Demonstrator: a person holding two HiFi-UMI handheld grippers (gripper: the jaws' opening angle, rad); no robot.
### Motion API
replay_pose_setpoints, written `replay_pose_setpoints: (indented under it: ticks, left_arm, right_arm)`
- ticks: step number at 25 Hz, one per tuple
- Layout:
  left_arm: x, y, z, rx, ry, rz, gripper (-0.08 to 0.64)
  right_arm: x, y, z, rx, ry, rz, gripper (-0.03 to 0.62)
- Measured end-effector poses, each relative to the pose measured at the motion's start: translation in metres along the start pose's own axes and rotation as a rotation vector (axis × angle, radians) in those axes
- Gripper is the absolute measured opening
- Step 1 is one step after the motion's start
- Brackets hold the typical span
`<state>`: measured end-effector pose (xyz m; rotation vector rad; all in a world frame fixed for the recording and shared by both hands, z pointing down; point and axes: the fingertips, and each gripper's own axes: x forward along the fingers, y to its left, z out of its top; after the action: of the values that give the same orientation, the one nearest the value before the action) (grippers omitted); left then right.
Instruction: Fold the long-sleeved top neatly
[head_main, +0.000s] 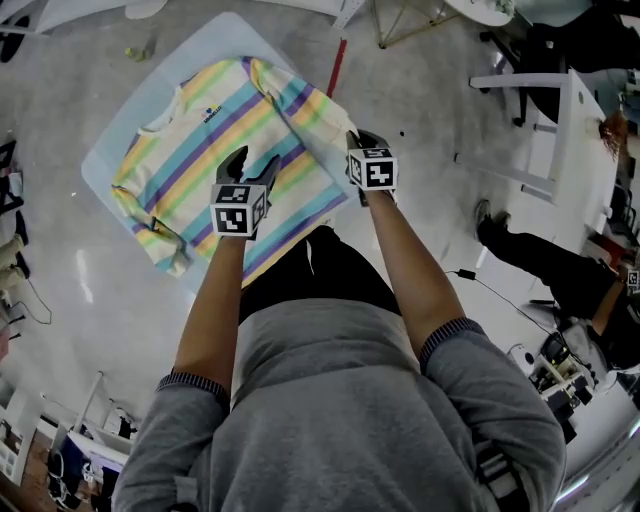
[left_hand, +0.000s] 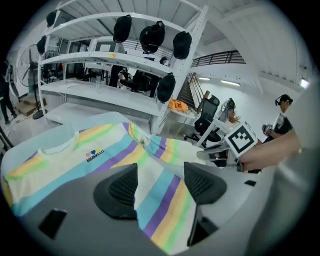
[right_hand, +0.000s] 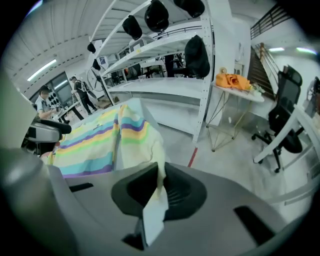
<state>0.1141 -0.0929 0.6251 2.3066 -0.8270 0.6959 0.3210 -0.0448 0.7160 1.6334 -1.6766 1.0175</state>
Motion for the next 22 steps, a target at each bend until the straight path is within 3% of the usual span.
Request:
replay_pose_setpoints:
  ticks: [7, 12, 22]
  left_arm:
    - [-0.021, 0.018, 0.026, 0.014, -0.051, 0.019, 0.305]
    - [-0.036, 0.025, 0.053, -0.017, -0.114, 0.082, 0.305]
    - [-0.059, 0.005, 0.102, -0.073, -0.200, 0.227, 0.305]
  right_arm:
    - [-0.038, -0.031, 0.059, -0.002, -0.078, 0.001, 0.034]
    - [-0.047, -0.053, 0.127, -0.072, -0.078, 0.082, 0.034]
    - [-0.037, -0.081, 0.230, 0.009, 0.001, 0.436, 0.040]
